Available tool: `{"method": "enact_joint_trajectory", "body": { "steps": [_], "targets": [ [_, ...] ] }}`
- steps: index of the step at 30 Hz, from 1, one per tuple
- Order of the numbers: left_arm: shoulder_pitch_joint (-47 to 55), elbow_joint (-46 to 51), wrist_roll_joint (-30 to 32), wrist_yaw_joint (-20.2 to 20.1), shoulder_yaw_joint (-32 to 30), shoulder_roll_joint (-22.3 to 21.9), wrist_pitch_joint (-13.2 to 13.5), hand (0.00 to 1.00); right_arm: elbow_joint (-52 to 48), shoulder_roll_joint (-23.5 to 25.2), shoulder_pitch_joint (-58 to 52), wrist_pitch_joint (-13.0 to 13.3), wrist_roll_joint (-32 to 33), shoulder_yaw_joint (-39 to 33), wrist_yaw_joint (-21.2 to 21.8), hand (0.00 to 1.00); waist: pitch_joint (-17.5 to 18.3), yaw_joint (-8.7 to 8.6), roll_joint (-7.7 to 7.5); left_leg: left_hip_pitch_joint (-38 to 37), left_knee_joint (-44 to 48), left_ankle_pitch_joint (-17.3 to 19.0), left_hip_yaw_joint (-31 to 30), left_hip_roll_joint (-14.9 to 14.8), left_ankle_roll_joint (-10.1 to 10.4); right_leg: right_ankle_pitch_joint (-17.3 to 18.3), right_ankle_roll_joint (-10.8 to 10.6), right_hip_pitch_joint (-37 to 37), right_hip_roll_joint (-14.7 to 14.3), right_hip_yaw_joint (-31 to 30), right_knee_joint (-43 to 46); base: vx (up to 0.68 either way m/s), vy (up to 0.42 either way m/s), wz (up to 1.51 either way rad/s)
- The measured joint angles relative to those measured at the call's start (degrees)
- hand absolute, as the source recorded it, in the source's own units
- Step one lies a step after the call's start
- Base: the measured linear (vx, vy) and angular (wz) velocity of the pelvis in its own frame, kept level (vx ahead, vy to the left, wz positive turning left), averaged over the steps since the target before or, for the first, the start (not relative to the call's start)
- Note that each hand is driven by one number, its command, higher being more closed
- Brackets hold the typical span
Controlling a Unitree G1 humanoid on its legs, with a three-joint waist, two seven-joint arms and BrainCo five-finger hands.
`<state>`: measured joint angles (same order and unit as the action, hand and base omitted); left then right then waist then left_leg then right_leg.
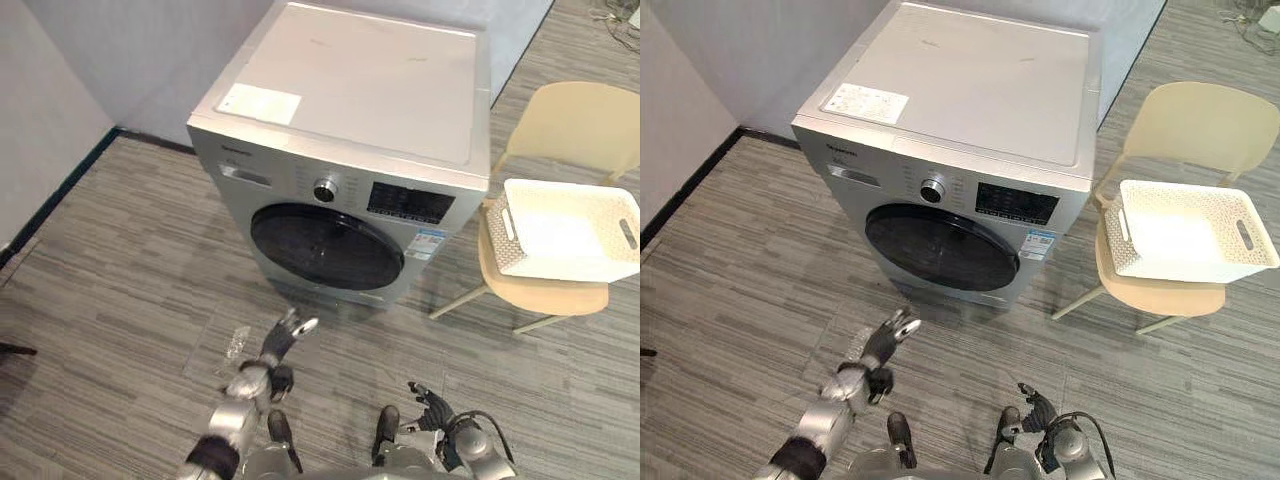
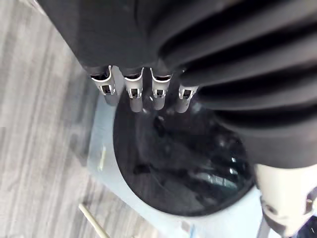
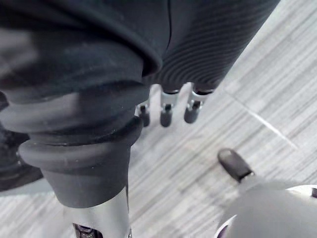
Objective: Pick up the laundry basket with both hands and put the clothes into the washing machine.
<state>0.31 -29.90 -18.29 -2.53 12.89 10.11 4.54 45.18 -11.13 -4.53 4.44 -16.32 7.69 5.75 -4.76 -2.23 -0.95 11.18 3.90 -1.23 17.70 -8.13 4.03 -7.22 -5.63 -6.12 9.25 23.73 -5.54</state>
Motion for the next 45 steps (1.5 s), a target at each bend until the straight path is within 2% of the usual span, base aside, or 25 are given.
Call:
{"method": "enact_joint_trajectory", "body": {
  "steps": [3, 5, 8, 10, 12, 13, 14, 15, 16, 17, 18, 20, 22, 26, 29, 30, 31, 32, 33, 34, 36, 37, 38, 41, 45],
  "targets": [
    [4.18, -0.13, 1.61, 0.15, -3.19, 0.16, 1.97, 0.0, 1.31, 0.59, -0.29, 0.72, 0.14, -0.16, -0.92, 0.0, 0.09, 1.44, 0.21, 0.06, -0.14, -0.55, -2.08, 0.23, 0.01, 0.61, 0.04, 1.29, 0.04, 2.2, 0.03, -0.03, 0.012, 0.53],
    [6.48, -1.2, 3.22, 0.23, -5.61, 0.03, 3.83, 0.0, 2.95, 1.55, -1.45, 1.1, 0.5, -1.68, -2.19, 0.0, 0.08, 2.92, 0.26, 1.57, 2.51, -0.43, -5.87, 0.59, -0.07, 2.84, -0.65, 4.0, 0.99, 7.5, 1.35, -0.07, 0.064, 1.18],
    [9.78, -3.3, 5.72, 1.52, -8.14, -0.54, 4.93, 0.0, 4.74, 2.78, -2.49, 1.37, 2.24, -5.7, -4.67, 0.0, 0.08, 3.86, 0.3, 2.33, 6.22, 1.68, -6.57, 0.66, -2.18, 5.33, -2.08, 7.52, 2.17, 12.83, 4.08, -0.03, 0.123, 0.97],
    [13.24, -5.05, 7.22, 2.55, -10.15, -1.6, 4.88, 0.0, 6.23, 3.35, -2.5, 1.54, 3.21, -9.28, -6.23, 0.0, 0.1, 4.72, -0.1, 2.45, 7.37, 3.3, -8.4, 2.96, -3.03, 7.71, -4.01, 8.81, 5.07, 15.16, 7.8, -0.01, 0.164, 0.77],
    [15.01, -6.51, 9.41, 3.74, -10.86, -2.55, 4.77, 0.0, 9.49, 4.32, -3.61, 1.42, 4.69, -13.93, -7.71, 0.0, 0.49, 4.62, -0.86, 3.71, 13.43, 5.37, -9.36, 6.27, -5.75, 12.94, -6.65, 8.98, 12.13, 19.68, 17.98, 0.05, 0.247, 1.35],
    [16.63, -6.2, 9.99, 4.22, -12.06, -3.19, 4.85, 0.0, 10.9, 3.84, -4.46, 0.76, 5.01, -15.24, -8.32, 0.0, 0.7, 5.9, -0.23, 4.54, 17.05, 9.4, -10.07, 7.48, -6.26, 14.87, -4.23, 9.2, 15.86, 19.54, 26.57, 0.06, 0.296, 1.23],
    [18.32, -6.07, 10.02, 5.22, -13.71, -4.73, 4.69, 0.0, 10.85, 4.02, -4.47, -0.04, 5.2, -15.69, -8.13, 0.0, 0.02, 6.22, -0.73, 3.99, 17.98, 10.42, -12.12, 9.18, -7.38, 12.6, 4.55, 5.34, 19.46, 13.32, 38.29, 0.04, 0.267, 1.04],
    [19.04, -5.7, 10.03, 5.67, -13.83, -4.88, 4.66, 0.0, 9.96, 4.0, -4.6, -0.11, 5.36, -15.9, -8.27, 0.0, 0.11, 5.81, -0.43, 3.41, 17.78, 10.43, -13.24, 10.08, -7.52, 8.81, 7.88, 3.14, 19.67, 8.1, 42.71, 0.06, 0.275, 1.24],
    [19.35, -5.15, 10.09, 6.25, -13.55, -4.56, 4.76, 0.0, 9.45, 4.34, -4.91, 0.04, 5.79, -16.06, -8.46, 0.0, -0.21, 5.98, 0.83, 1.54, 16.67, 9.5, -17.07, 10.73, -7.78, 10.25, 3.42, -0.79, 16.54, -0.81, 49.36, 0.13, 0.195, 1.35],
    [19.33, -5.0, 10.18, 6.47, -13.88, -3.66, 4.77, 0.0, 9.39, 4.96, -5.21, 0.2, 6.17, -16.02, -8.51, 0.0, -0.34, 5.94, -0.28, 0.7, 15.33, 8.46, -20.54, 10.85, -8.11, 13.95, 0.1, -2.55, 12.67, -4.01, 52.0, 0.17, 0.114, 1.87],
    [18.75, -4.89, 10.24, 6.39, -14.72, -2.58, 4.75, 0.0, 8.28, 6.47, -6.06, 0.53, 6.78, -15.68, -8.38, 0.0, -0.58, 6.04, -2.4, -0.27, 13.51, 7.15, -25.01, 12.44, -8.52, 18.27, -0.12, -4.33, 7.14, -6.56, 52.36, 0.16, 0.051, 1.73],
    [18.0, -4.94, 10.2, 6.29, -15.41, -2.63, 4.68, 0.0, 6.0, 8.11, -7.45, 0.82, 7.16, -15.45, -8.28, 0.0, -1.1, 5.78, -4.17, -1.19, 12.31, 6.44, -30.33, 15.02, -8.38, 21.06, 0.65, -6.49, 2.09, -9.37, 49.36, 0.15, -0.02, 1.91],
    [17.39, -4.98, 10.23, 6.09, -15.73, -4.46, 4.55, 0.0, 1.5, 7.96, -9.92, 0.92, 7.81, -15.43, -8.01, 0.0, -1.48, 5.93, -3.48, -2.75, 11.97, 7.14, -34.78, 17.51, -9.36, 22.06, 0.91, -9.29, -1.1, -13.98, 42.75, 0.18, -0.04, 2.1],
    [17.13, -4.99, 10.23, 5.18, -17.63, -5.32, 4.6, 0.0, -0.88, 7.37, -10.51, 0.82, 8.02, -14.39, -8.06, 0.0, -1.8, 6.28, -2.57, -4.0, 13.56, 9.18, -38.67, 17.69, -9.63, 20.77, 0.74, -9.03, -0.88, -17.9, 31.02, 0.19, -0.12, 1.55],
    [17.06, -7.55, 10.03, 5.13, -21.43, -5.9, 4.4, 0.0, -1.59, 9.84, -9.31, 0.66, 8.61, -13.59, -8.24, 0.0, -1.05, 7.55, -4.18, -3.53, 18.1, 14.4, -41.24, 18.14, -7.92, 15.74, 2.34, -5.92, -0.85, -15.73, 23.52, 0.34, -0.275, 0.82],
    [16.06, -8.64, 10.03, 5.17, -22.71, -7.37, 4.19, 0.0, -1.29, 10.87, -8.15, 0.59, 8.6, -12.9, -8.1, 0.0, -1.28, 7.9, -3.01, -2.96, 21.33, 17.85, -38.86, 15.16, -6.6, 12.39, 2.0, -3.29, -1.46, -11.12, 22.71, 0.33, -0.328, 1.15],
    [15.16, -8.92, 10.01, 5.02, -23.76, -9.08, 4.17, 0.0, -1.72, 11.07, -7.0, 0.63, 8.54, -12.16, -8.07, 0.0, -1.8, 7.62, -2.37, -0.74, 24.12, 18.29, -32.59, 9.67, -3.68, 14.46, 3.3, -1.05, -2.28, -6.93, 22.13, 0.3, -0.327, 1.33],
    [14.26, -8.99, 9.98, 5.06, -23.83, -10.04, 4.1, 0.0, -1.72, 10.91, -6.32, 0.68, 8.59, -12.19, -8.16, 0.0, -2.16, 7.47, -1.53, 1.26, 26.55, 18.08, -29.22, 7.25, -2.27, 15.13, 3.78, -0.14, -2.36, -4.8, 21.95, 0.21, -0.236, 1.59],
    [12.47, -8.96, 9.89, 5.05, -23.87, -11.53, 4.06, 0.0, -1.68, 10.1, -5.57, 0.58, 9.07, -12.48, -8.78, 0.0, -3.23, 7.51, -0.4, 4.79, 30.63, 18.33, -20.54, 3.1, -1.93, 15.62, 4.11, 2.41, -2.74, -1.76, 20.85, 0.25, -0.2, 1.36],
    [11.94, -8.83, 9.83, 5.1, -24.22, -11.94, 4.09, 0.0, -1.61, 9.94, -4.75, 0.53, 9.64, -12.48, -9.46, 0.0, -3.37, 7.97, -0.6, 7.02, 30.75, 18.34, -13.94, 0.42, -2.04, 15.56, 3.89, 4.42, -2.72, 0.42, 19.33, 0.27, -0.157, 1.27],
    [12.18, -8.84, 9.84, 5.17, -24.52, -11.95, 4.08, 0.0, -1.71, 10.18, -3.24, 0.61, 10.55, -12.86, -9.84, 0.0, -3.37, 8.25, -0.69, 8.5, 27.17, 17.74, -10.77, 0.07, -1.88, 15.61, 3.75, 6.5, -2.32, 2.07, 17.91, 0.21, -0.033, 0.56],
    [12.25, -8.83, 9.84, 5.18, -24.54, -12.08, 4.09, 0.0, -1.74, 10.31, -2.14, 0.71, 11.49, -13.48, -10.27, 0.0, -3.24, 9.4, -0.35, 8.87, 22.47, 14.22, -9.53, 0.42, -2.01, 15.67, 3.35, 7.27, -2.35, 2.07, 17.2, 0.27, 0.085, 0.06],
    [12.73, -8.93, 9.86, 5.19, -24.72, -12.19, 4.06, 0.0, -1.7, 10.3, -1.33, 0.8, 11.74, -13.53, -10.81, 0.0, -2.88, 10.18, -0.09, 8.16, 21.16, 8.6, -9.05, 0.8, -5.01, 16.09, 1.86, 7.84, -2.73, 1.51, 16.36, 0.27, 0.086, -0.01],
    [12.06, -8.86, 9.89, 5.23, -24.96, -10.65, 3.89, 0.0, -2.16, 13.0, -0.73, 0.73, 11.74, -13.17, -10.82, 0.0, -3.21, 11.01, -3.32, 8.53, 20.69, 8.45, -8.21, 2.16, -5.56, 15.31, 1.39, 8.29, -1.94, 1.03, 13.88, 0.19, 0.061, 0.09],
    [12.54, -8.95, 9.96, 5.13, -24.78, -10.43, 3.53, 0.0, -2.05, 13.96, -0.78, 0.78, 11.7, -12.23, -10.66, 0.0, -2.82, 11.15, -3.27, 3.69, 17.98, 9.25, -5.59, 2.28, -5.96, 13.73, 0.98, 9.07, -0.26, -1.33, 17.19, 0.11, 0.073, -0.16]
  ]
}}
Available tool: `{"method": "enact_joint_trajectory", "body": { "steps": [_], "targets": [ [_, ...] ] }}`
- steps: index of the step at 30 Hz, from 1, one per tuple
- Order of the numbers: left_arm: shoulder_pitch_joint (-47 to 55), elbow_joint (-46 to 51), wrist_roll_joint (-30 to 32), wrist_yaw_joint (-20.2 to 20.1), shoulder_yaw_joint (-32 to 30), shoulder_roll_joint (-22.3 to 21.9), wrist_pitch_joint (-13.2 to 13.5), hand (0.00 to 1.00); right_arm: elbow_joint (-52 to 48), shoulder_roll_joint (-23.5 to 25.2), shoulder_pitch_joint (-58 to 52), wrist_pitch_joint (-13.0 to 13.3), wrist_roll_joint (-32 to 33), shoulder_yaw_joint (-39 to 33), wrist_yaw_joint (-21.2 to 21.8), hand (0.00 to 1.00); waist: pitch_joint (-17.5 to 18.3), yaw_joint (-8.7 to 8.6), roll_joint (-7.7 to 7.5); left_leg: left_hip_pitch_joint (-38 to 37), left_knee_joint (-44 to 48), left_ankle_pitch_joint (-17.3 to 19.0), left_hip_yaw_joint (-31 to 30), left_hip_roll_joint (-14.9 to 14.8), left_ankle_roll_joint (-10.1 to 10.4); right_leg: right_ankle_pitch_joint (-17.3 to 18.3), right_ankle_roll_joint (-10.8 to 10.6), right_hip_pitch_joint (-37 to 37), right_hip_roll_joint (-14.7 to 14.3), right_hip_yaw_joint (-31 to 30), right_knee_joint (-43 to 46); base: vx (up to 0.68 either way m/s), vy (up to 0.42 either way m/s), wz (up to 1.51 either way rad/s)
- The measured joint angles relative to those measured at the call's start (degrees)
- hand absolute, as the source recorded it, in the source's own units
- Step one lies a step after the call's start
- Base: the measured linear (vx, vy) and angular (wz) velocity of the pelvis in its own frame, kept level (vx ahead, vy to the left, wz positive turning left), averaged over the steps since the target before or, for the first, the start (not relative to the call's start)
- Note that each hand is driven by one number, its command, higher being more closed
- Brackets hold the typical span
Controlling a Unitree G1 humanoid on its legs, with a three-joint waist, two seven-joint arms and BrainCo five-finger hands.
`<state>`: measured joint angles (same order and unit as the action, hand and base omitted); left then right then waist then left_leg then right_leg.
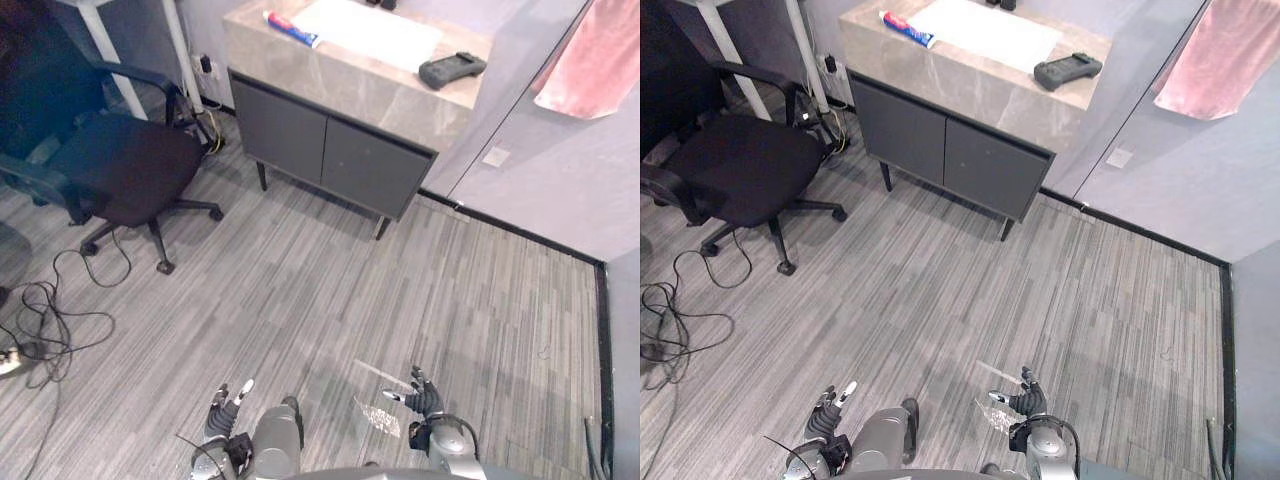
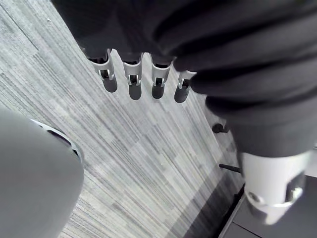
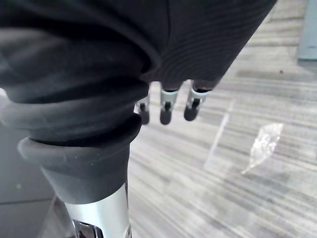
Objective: Pick up the laundry basket with both hands and put the clothes into the washing machine.
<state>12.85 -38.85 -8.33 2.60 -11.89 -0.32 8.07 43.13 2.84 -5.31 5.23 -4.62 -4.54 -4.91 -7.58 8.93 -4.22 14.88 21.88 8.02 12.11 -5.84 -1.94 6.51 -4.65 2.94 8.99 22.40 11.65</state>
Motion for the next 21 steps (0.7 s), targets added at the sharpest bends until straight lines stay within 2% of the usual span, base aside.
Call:
{"method": "enact_joint_trajectory", "body": {
  "steps": [2, 3, 4, 7, 8, 9, 10, 11, 13, 14, 16, 18, 19, 20, 21],
  "targets": [
    [0.42, -0.22, -0.02, -0.02, 0.03, -0.04, -0.01, 0.0, 0.89, 0.06, -0.09, -0.06, 0.01, -0.03, 0.2, 0.0, 0.28, -0.1, 0.19, -2.82, -4.13, 0.0, 1.13, 0.22, 0.37, 0.14, -0.18, -2.58, 1.49, -0.37, 5.98, -0.04, 0.038, -0.36],
    [1.04, -0.18, -0.05, -0.07, 0.4, -0.07, 0.02, 0.0, 1.52, 0.1, -0.61, -0.1, 0.01, -0.01, 0.22, 0.0, 0.46, -0.38, 0.03, -5.19, -7.1, -0.99, 1.93, 0.83, 0.66, 0.23, -0.17, -4.56, 3.16, 0.0, 10.37, -0.06, 0.028, -0.32],
    [1.95, -0.4, -0.03, -0.1, 0.66, 0.3, 0.01, 0.0, 2.47, 0.11, -1.22, -0.11, 0.01, 0.04, 0.3, 0.0, 1.31, -0.87, 0.56, -6.53, -9.81, -1.95, 2.37, 1.43, 0.77, 1.28, -0.49, -5.82, 4.35, 0.85, 12.18, -0.02, 0.011, -0.21],
    [2.33, -2.08, -0.01, -0.42, 0.74, 2.16, 0.0, 0.0, 5.59, -0.15, -1.73, -0.27, 0.0, 0.03, 1.22, 0.0, 2.66, -2.23, -0.31, -7.52, -12.03, -2.77, 1.9, 1.71, 1.07, 2.93, -0.22, -7.22, 5.29, 0.88, 8.35, 0.02, -0.063, 0.01],
    [2.17, -2.8, -0.03, -0.6, 0.62, 2.51, 0.01, 0.0, 5.89, -0.23, -1.76, -0.32, -0.02, 0.03, 1.29, 0.0, 2.67, -2.43, -0.38, -7.51, -11.96, -2.88, 1.63, 1.69, 1.26, 2.88, -0.17, -7.36, 5.44, 0.62, 7.01, 0.02, -0.155, 0.25],
    [1.87, -4.56, -0.07, -1.21, -0.08, 3.51, 0.15, 0.0, 6.18, -0.26, -1.86, -0.57, -0.03, 0.1, 1.36, 0.0, 2.82, -3.0, -0.77, -7.49, -11.81, -3.41, 0.82, 2.01, 2.15, 1.24, 0.52, -7.36, 5.31, -0.02, 3.92, 0.03, -0.156, 0.44],
    [1.47, -6.5, 0.09, -1.44, -1.03, 5.25, 0.36, 0.0, 6.39, -0.23, -1.74, -0.63, -0.04, 0.56, 1.4, 0.0, 3.29, -3.7, -2.43, -7.7, -11.88, -3.78, 0.01, 2.77, 2.76, -1.25, -1.76, -6.94, 5.7, -0.74, 2.11, 0.04, -0.189, 0.42],
    [1.08, -8.15, 0.07, -1.43, -1.97, 5.47, 0.26, 0.0, 7.1, -0.57, -1.39, -0.63, -0.05, 0.87, 1.41, 0.0, 3.39, -3.52, -2.16, -7.86, -12.15, -4.06, -0.35, 2.46, 3.21, -1.12, -1.9, -6.73, 5.2, -0.4, 1.75, 0.06, -0.185, 0.18],
    [1.93, -11.82, 0.41, -1.21, -5.42, 4.93, -0.02, 0.0, 8.55, -2.15, -0.41, -0.65, -0.51, 2.85, 1.61, 0.0, 3.83, -3.3, -1.33, -8.65, -13.82, -5.33, -0.07, 0.06, 5.04, -1.59, -0.62, -5.97, 2.4, -0.53, -1.33, 0.06, -0.207, -0.16],
    [2.23, -12.13, 0.71, -1.25, -6.08, 4.9, -0.03, 0.0, 8.55, -2.41, -0.13, -0.65, -0.59, 3.47, 1.74, 0.0, 3.86, -3.29, -1.25, -8.52, -13.52, -5.32, 0.15, -0.6, 5.1, -1.81, -0.27, -5.86, 1.63, -0.71, -1.95, 0.03, -0.206, -0.43],
    [4.58, -13.94, 2.52, -1.36, -8.2, 4.9, -0.39, 0.0, 8.63, -2.78, 0.84, -0.32, -0.72, 5.86, 2.72, 0.0, 3.57, -3.21, -0.83, -7.65, -7.81, -2.52, 2.19, -5.04, 6.76, -2.21, 1.31, -5.06, -2.47, -2.95, -4.09, 0.03, -0.204, -0.72],
    [5.04, -14.3, 3.12, -1.38, -9.08, 4.92, -0.38, 0.0, 8.61, -2.93, 1.12, 0.07, -0.73, 6.51, 2.83, 0.0, 3.3, -3.27, -0.51, -6.63, -3.46, -1.29, 2.1, -7.42, 6.97, -1.65, 2.32, -4.76, -4.43, -4.96, -4.2, 0.02, -0.143, -0.48],
    [4.7, -14.71, 3.51, -1.37, -9.12, 5.22, -0.37, 0.0, 8.62, -3.18, 1.12, 0.1, -0.73, 6.75, 2.84, 0.0, 3.23, -3.23, -0.77, -4.69, 0.84, -1.36, 1.04, -8.26, 6.93, -1.39, 3.04, -4.72, -5.04, -5.47, -4.32, 0.0, -0.119, -0.28],
    [3.94, -14.74, 3.99, -1.36, -9.04, 5.14, -0.34, 0.0, 8.69, -3.81, 1.13, 0.09, -0.73, 6.89, 2.85, 0.0, 2.75, -3.19, -1.06, -0.83, 8.26, -2.18, -3.12, -8.37, 7.12, -1.27, 3.47, -3.88, -5.26, -6.2, -4.36, 0.04, -0.084, -0.38],
    [3.28, -14.74, 4.11, -1.37, -8.89, 4.55, -0.3, 0.0, 9.02, -4.59, 1.1, 0.07, -0.73, 7.19, 2.85, 0.0, 2.15, -3.09, -0.9, 0.45, 9.03, 0.03, -6.84, -6.61, 9.49, -1.27, 3.59, -3.21, -4.95, -7.47, -4.49, 0.03, -0.032, -0.42]
  ]
}}
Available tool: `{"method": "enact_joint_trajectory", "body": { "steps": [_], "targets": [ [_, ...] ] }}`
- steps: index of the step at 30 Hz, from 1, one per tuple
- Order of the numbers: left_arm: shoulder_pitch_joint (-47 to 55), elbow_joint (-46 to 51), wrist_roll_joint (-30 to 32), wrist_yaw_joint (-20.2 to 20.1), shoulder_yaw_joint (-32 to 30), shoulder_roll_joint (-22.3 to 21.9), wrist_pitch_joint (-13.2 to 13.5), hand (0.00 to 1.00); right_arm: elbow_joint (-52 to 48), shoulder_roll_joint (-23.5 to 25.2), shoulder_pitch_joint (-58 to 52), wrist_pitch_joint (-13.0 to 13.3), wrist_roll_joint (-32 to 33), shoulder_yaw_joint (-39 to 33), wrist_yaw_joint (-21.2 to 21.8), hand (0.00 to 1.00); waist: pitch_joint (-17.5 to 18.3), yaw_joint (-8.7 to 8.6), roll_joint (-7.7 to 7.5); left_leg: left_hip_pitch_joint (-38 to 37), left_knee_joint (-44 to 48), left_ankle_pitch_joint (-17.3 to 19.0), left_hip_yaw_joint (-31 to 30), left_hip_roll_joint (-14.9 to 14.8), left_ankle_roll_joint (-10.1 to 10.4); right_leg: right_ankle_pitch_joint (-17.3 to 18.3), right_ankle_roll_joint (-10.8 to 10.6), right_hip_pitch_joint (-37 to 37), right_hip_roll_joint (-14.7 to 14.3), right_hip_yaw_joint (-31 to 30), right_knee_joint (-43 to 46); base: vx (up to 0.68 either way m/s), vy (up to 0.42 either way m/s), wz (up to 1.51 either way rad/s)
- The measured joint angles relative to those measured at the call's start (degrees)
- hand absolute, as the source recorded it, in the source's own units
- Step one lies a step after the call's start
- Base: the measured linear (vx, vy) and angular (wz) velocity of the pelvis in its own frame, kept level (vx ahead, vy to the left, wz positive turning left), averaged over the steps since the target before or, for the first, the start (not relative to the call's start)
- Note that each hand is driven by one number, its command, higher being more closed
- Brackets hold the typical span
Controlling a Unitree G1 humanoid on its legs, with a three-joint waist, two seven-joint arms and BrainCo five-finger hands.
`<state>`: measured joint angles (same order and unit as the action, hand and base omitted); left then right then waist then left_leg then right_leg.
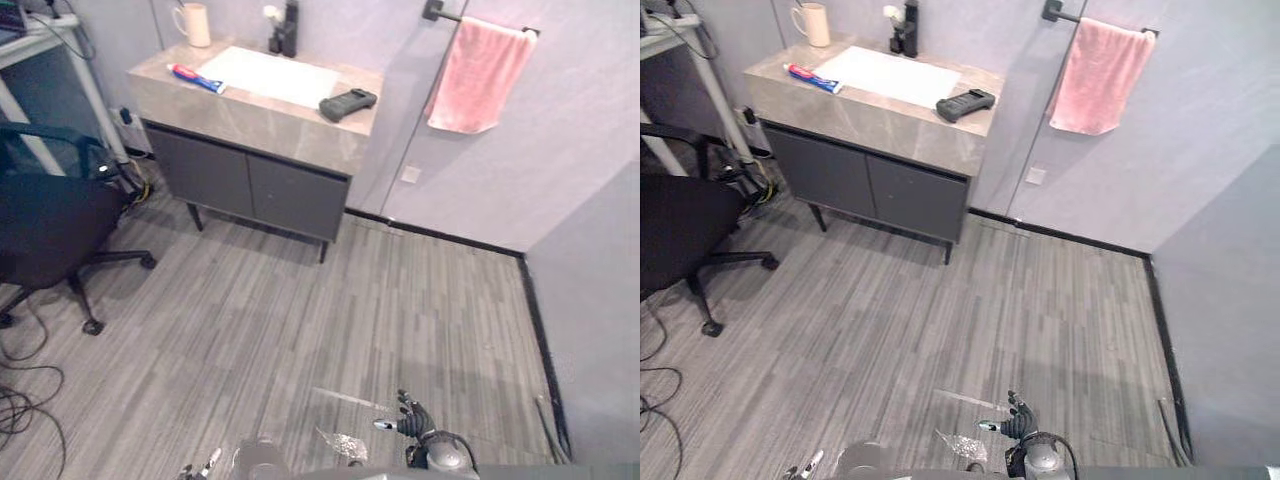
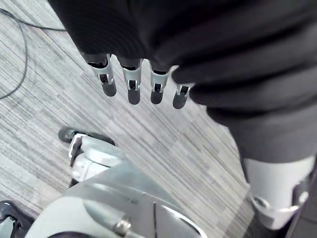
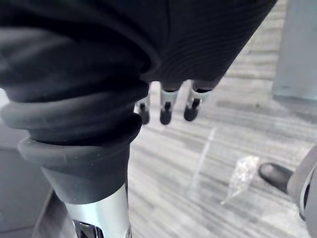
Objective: Pick up the laundry basket with both hands and put the clothes into the washing machine.
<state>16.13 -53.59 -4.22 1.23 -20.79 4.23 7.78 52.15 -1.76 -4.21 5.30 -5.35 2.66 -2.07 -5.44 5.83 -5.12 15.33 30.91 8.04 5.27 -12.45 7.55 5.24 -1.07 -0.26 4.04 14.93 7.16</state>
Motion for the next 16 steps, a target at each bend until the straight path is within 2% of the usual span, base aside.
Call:
{"method": "enact_joint_trajectory", "body": {
  "steps": [1, 2, 5, 6, 12, 16],
  "targets": [
    [-0.41, 0.01, 0.0, 0.02, 0.03, -0.49, 0.02, 0.0, 0.19, -1.29, -0.02, 0.03, 0.08, -0.12, -0.07, 0.0, -0.29, -0.05, 0.8, -0.23, -3.22, -0.54, -0.59, 0.98, -0.08, -0.08, -0.18, -0.23, -0.17, -0.26, -0.08, 0.01, 0.045, -0.43],
    [-0.61, 0.03, 0.0, 0.05, 0.17, -0.83, 0.05, 0.0, 0.38, -2.56, -0.12, 0.07, 0.16, -0.48, -0.13, 0.0, -0.03, -0.05, 2.54, -0.92, -6.51, -2.73, -0.17, 1.15, -0.4, -0.08, -0.5, -0.09, -0.97, -0.48, -0.35, -0.03, 0.042, -0.24],
    [-0.61, 0.03, 0.0, 0.05, 0.17, -0.83, 0.05, 0.0, 0.38, -2.56, -0.12, 0.07, 0.16, -0.48, -0.13, 0.0, -0.03, -0.05, 2.54, -0.92, -6.51, -2.73, -0.17, 1.15, -0.4, -0.08, -0.5, -0.09, -0.97, -0.48, -0.35, 0.0, 0.007, -0.03],
    [-3.53, 1.27, 0.42, 1.19, 0.49, 0.63, 1.36, 0.0, 0.27, -1.62, -2.04, 0.03, 0.54, -3.77, -0.68, 0.0, 0.41, -0.47, 1.46, -3.94, -18.39, -4.84, 3.12, 4.27, -3.96, -2.28, -2.91, -0.09, 1.12, -0.46, -4.55, 0.16, 0.114, 0.06],
    [-3.6, 1.1, 0.23, 1.47, 0.28, -0.21, 2.1, 0.0, 0.27, -0.33, -3.25, 0.03, 2.74, -5.64, -1.49, 0.0, 1.35, -0.41, 2.05, -8.71, -28.38, -9.19, 2.77, 8.3, -4.96, -2.57, -4.16, 1.0, 3.77, 1.2, -5.75, 0.14, 0.073, 0.13],
    [-3.33, 0.51, -0.4, 1.36, -0.26, -0.57, 2.08, 0.0, 0.2, -0.34, -3.21, 0.02, 3.01, -6.3, -1.46, 0.0, 1.69, -0.32, 2.24, -10.17, -33.0, -11.3, 2.28, 9.41, -5.19, -2.47, -4.31, 1.14, 4.07, 2.27, -6.36, 0.08, 0.016, 0.11]
  ]
}}
